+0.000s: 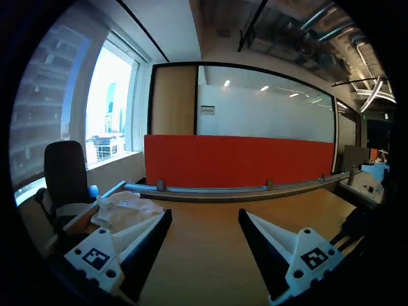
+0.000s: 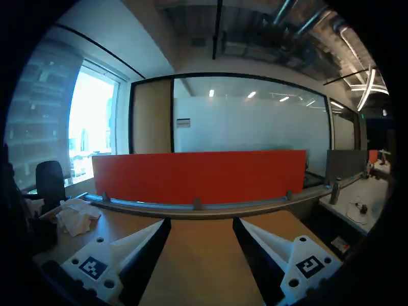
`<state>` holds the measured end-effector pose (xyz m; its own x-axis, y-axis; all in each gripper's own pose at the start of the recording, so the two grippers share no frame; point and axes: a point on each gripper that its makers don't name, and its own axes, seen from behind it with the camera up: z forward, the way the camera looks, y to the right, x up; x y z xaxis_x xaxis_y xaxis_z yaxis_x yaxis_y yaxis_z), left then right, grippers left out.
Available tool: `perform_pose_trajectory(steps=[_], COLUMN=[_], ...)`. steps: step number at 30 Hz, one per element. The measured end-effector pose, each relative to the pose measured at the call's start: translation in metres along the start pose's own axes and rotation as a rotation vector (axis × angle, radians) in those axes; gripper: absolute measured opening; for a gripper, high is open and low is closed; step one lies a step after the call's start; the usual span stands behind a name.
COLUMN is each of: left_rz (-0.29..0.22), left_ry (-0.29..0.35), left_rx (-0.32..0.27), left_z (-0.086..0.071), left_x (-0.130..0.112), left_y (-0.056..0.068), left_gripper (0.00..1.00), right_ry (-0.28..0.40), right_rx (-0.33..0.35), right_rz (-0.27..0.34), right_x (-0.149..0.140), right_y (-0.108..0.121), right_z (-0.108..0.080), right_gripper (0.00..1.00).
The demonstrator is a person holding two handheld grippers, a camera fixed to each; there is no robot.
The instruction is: Fold towel
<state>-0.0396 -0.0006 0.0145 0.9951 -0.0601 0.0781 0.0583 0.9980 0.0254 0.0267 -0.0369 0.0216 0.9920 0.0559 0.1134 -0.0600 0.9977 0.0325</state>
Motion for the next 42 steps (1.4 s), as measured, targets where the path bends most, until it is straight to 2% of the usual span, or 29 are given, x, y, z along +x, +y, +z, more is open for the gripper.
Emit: perform_pose_trajectory(steps=[9,18,26,32,36,42], left_rz=[-0.003,0.029,0.098,0.155,0.144,0.117], left_ry=[0.025,0.038,0.059,0.072,0.083,0.103], left_rx=[-0.001,0.029,0.050,0.052,0.042,0.033], left_z=[0.002,0.006,0.009,0.011,0.012,0.011], left_x=[0.003,-0.003,-0.015,-0.033,-0.048,-0.070], left_y=[0.003,-0.001,-0.007,-0.005,-0.002,-0.005], left_gripper=[0.97,0.97,0.97,0.97,0.97,0.97], right_ry=[-0.015,-0.034,-0.031,-0.027,-0.024,-0.016], right_rx=[0.008,0.021,0.013,0.000,-0.007,-0.022], right_rz=[0.008,0.032,0.068,0.101,0.103,0.094], right_x=[-0.001,-0.001,0.004,0.000,-0.006,-0.017], right_y=[-0.006,-0.008,-0.009,-0.012,-0.013,-0.011], right_z=[0.000,-0.003,-0.004,-0.006,-0.009,-0.014], right_gripper=[0.94,0.94,0.94,0.94,0.94,0.94])
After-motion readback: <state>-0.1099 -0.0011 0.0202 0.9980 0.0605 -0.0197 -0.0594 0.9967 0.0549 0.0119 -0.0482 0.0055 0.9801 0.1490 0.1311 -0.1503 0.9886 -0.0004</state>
